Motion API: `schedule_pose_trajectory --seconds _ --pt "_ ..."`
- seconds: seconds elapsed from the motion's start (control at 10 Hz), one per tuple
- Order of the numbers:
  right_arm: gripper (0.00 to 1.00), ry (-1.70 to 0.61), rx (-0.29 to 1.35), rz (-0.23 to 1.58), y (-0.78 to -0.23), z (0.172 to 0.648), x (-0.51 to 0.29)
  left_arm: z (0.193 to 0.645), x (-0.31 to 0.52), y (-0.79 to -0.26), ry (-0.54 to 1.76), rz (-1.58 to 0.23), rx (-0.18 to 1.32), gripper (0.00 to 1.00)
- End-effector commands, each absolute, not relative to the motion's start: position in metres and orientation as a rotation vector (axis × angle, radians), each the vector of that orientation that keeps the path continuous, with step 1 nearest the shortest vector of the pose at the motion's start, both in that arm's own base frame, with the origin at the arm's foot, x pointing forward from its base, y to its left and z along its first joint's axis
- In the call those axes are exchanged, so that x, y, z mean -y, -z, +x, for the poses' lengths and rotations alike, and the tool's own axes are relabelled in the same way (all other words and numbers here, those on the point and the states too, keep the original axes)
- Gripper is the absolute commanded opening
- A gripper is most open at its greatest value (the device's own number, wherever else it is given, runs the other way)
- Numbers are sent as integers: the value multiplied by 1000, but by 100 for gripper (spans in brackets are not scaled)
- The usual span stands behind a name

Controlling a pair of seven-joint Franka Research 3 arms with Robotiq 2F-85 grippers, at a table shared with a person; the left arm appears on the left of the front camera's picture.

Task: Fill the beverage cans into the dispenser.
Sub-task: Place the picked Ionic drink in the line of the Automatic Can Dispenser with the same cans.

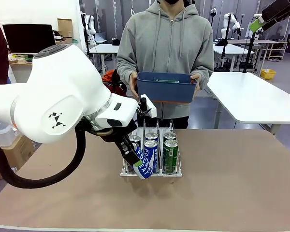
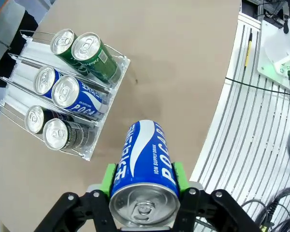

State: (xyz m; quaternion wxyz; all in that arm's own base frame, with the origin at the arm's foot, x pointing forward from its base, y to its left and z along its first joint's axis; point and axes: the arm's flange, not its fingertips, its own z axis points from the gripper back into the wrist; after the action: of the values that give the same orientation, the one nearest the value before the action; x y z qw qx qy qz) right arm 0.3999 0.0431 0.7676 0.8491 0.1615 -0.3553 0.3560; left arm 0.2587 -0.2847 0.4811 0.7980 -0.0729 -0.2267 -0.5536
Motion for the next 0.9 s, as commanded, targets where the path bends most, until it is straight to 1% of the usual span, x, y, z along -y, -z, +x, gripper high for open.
schedule_pose_trajectory --seconds 0.0,0.1,0.2,0.3,0.4,0.6,0.7,0.8 --pt "100 -745 757 341 -766 399 -43 258 290 -490 1146 -153 561 57" --pt "100 -745 757 341 -766 399 -43 259 285 -481 1188 -156 487 57" --pt "100 -745 757 341 -766 399 -43 268 289 -476 1073 -170 490 57" --pt "100 -745 757 341 -766 399 -43 265 296 -467 1080 -146 475 57" --pt "100 -745 757 341 -766 399 -43 268 304 -462 1132 -75 507 57" --pt "100 -745 757 341 -766 399 -43 282 310 -465 1249 -99 536 57" --pt "100 -745 757 341 -766 399 -43 286 316 -462 1259 -54 563 38" --pt "100 -745 757 341 -766 399 -43 291 319 -459 1256 -33 570 38"
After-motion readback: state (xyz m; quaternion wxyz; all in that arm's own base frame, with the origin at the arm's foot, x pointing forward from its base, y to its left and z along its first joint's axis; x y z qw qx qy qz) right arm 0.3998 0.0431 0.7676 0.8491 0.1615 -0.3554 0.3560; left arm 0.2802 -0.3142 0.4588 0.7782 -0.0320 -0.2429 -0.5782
